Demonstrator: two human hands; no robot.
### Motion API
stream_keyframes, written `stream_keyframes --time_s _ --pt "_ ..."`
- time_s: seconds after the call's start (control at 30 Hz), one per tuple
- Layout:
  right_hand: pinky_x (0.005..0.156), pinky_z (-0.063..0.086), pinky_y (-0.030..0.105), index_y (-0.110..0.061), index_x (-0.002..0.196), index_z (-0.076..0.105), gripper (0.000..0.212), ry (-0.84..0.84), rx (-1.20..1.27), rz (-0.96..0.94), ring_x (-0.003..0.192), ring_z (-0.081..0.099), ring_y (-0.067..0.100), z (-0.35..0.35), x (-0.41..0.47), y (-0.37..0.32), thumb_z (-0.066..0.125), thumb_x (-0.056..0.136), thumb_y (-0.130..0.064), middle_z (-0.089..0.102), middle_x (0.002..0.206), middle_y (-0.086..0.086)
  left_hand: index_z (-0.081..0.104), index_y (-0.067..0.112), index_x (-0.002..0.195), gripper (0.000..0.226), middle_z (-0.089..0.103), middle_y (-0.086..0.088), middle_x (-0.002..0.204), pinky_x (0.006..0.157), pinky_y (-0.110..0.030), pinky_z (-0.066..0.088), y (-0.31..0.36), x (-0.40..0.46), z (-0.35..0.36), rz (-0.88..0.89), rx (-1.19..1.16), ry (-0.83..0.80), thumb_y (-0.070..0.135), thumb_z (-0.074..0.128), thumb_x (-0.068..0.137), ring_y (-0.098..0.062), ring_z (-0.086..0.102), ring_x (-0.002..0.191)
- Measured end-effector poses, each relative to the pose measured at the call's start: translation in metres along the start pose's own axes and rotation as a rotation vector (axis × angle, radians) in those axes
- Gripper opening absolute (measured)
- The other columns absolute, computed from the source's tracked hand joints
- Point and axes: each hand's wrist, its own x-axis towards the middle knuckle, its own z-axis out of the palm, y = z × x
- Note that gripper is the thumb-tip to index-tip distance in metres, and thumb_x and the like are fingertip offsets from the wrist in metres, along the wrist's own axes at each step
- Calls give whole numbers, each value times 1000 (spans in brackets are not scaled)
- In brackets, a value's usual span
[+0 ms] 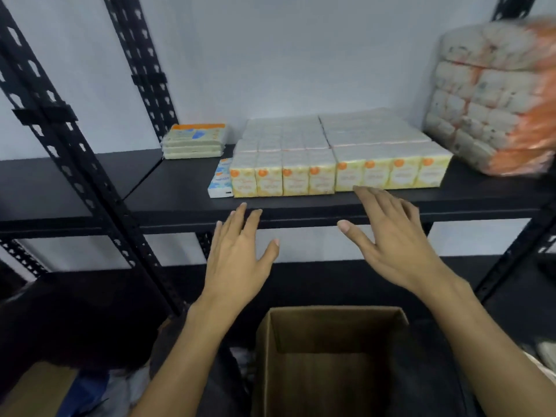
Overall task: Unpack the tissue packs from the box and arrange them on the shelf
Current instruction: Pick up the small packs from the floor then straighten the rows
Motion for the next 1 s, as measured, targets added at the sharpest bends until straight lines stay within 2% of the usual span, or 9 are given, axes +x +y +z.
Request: stream_keyframes --time_s 0.2,0.3,0.4,0.5,0.6,0.67,0.77,0.9,1.0 --pt "114 24 44 -20 155 30 69 103 36 255 144 31 20 -25 -107 69 35 101 -62 38 156 1 36 27 155 60 28 3 165 124 -37 24 134 -16 47 376 -137 -162 45 54 101 -14 24 150" --pt "114 24 45 -25 155 29 67 173 146 485 143 30 17 -31 -175 104 44 99 -59 36 156 -4 34 29 156 60 27 5 165 121 -36 28 205 -33 86 564 -149 -289 48 52 101 -13 26 149" --pt "113 30 48 -25 152 34 67 310 254 738 139 37 19 -24 -254 129 45 97 -62 43 151 -5 33 30 156 59 25 8 165 116 -33 31 272 -65 131 751 -186 -455 47 50 102 -10 24 149" --pt "110 30 40 -22 150 38 68 420 337 972 137 39 16 -1 -338 144 46 95 -61 46 149 -5 33 27 156 61 26 8 164 116 -33 31 327 -113 183 917 -191 -641 45 54 101 -11 25 149" --pt "108 35 36 -20 150 39 58 501 440 1231 137 44 18 23 -427 153 54 100 -44 48 150 -1 34 20 156 64 35 3 159 114 -35 35 370 -169 234 1099 -115 -811 41 57 100 -18 35 144" --pt "98 35 27 -17 148 42 55 553 502 1406 134 48 19 35 -483 153 58 99 -36 52 146 4 32 19 157 65 36 1 159 110 -38 36 391 -202 261 1199 -35 -924 40 56 101 -22 37 142" --pt "94 39 32 -11 146 45 54 610 518 1647 130 52 26 59 -559 147 62 98 -32 56 140 11 28 18 159 67 33 -2 162 113 -40 32 412 -246 297 1265 62 -1088 40 54 101 -24 32 147" --pt "100 44 44 -6 143 47 55 620 570 1897 125 55 32 106 -631 129 64 97 -32 57 136 18 29 18 159 71 33 -6 162 115 -43 36 419 -296 333 1142 165 -1355 44 58 100 -27 33 147" --pt "100 44 44 -3 141 48 54 576 623 2007 122 57 37 146 -656 117 65 97 -28 58 134 22 27 16 159 73 36 -9 161 113 -43 39 410 -323 352 1150 291 -1443 45 59 100 -30 34 146"
